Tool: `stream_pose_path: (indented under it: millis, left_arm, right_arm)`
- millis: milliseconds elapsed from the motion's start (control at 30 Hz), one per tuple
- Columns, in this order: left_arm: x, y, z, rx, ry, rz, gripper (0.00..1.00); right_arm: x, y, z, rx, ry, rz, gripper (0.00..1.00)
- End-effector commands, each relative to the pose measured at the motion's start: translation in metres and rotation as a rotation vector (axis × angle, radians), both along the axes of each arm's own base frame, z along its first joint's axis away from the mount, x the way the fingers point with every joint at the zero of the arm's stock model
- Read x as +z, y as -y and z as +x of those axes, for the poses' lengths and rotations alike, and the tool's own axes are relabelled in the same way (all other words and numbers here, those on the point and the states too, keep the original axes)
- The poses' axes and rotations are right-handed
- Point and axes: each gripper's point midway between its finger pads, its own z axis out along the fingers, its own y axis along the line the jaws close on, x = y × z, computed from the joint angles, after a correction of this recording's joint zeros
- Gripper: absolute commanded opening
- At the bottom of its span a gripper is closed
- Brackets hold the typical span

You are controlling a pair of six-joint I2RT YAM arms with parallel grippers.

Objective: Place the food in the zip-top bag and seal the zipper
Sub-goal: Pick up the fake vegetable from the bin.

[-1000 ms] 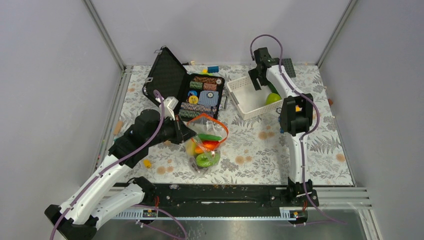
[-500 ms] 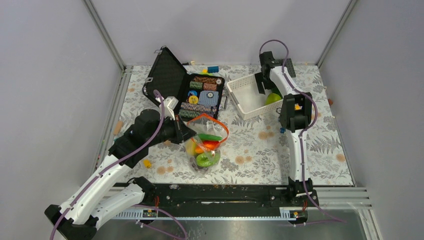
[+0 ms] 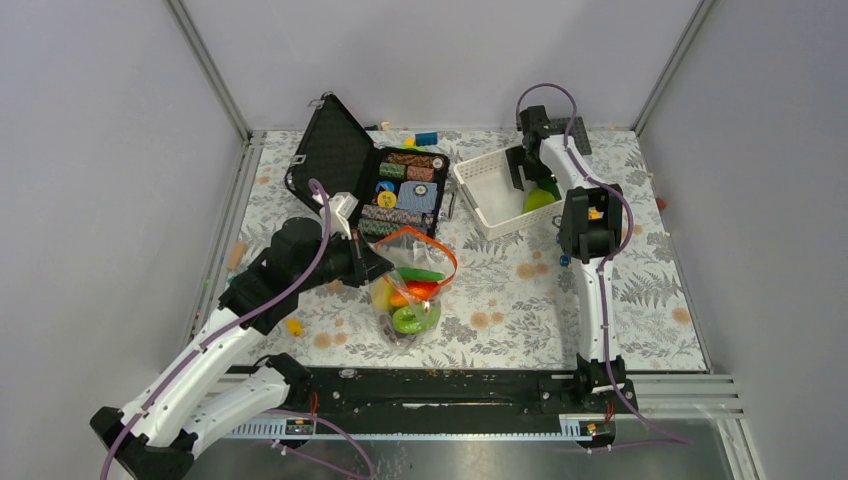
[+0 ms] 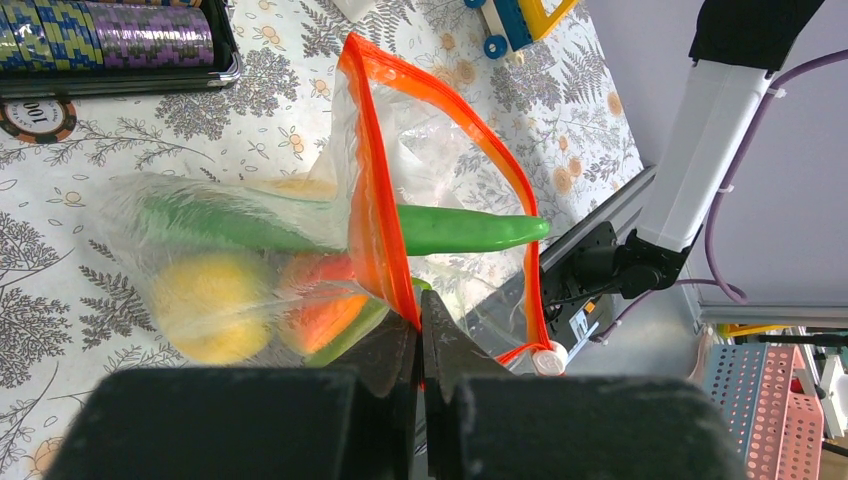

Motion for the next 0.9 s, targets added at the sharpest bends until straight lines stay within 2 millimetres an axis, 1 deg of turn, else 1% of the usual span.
stream_pose_path:
  millis: [0,67,167,233,333,467,567,700,867]
  left_arm:
    - [0.026,0.006,0.010,-0.004,0.089,-0.046,0.00]
    - [0.026,0.006,0.010,-0.005,0.087,-0.046,0.00]
    - [0.025,0.006,0.010,-0.003,0.090,-0.044,0.00]
    - [0.025,0.006,0.011,-0.002,0.089,-0.044,0.00]
    - [0.026,0.007,0.012,-0.004,0.090,-0.043,0.00]
    - [0.027,0.007,0.012,-0.006,0.091,-0.043,0.00]
    - [0.026,0.007,0.013,-0.005,0.091,-0.040,0.00]
    - [0.026,0.008,0.014,-0.003,0.088,-0.038,0.00]
    - [0.022,0.010,0.017,-0.008,0.076,-0.026,0.00]
  right_arm:
    - [0.002,-0.027,0.001,0.110,-0.006,0.132,0.96]
    - [0.004,-0.034,-0.002,0.137,-0.011,0.166,0.94]
    - [0.009,-0.039,-0.005,0.166,0.002,0.189,0.93]
    - [0.018,-0.037,-0.002,0.167,0.045,0.183,0.93]
    - [0.025,-0.036,0.004,0.174,0.090,0.172,0.93]
    - [0.020,-0.041,0.007,0.241,0.081,0.179,0.94]
    - [0.015,-0.045,0.006,0.307,0.057,0.171,0.97]
    - [0.013,-0.047,0.013,0.380,0.047,0.136,0.99]
    - [0.005,-0.051,0.014,0.438,-0.015,0.110,0.97]
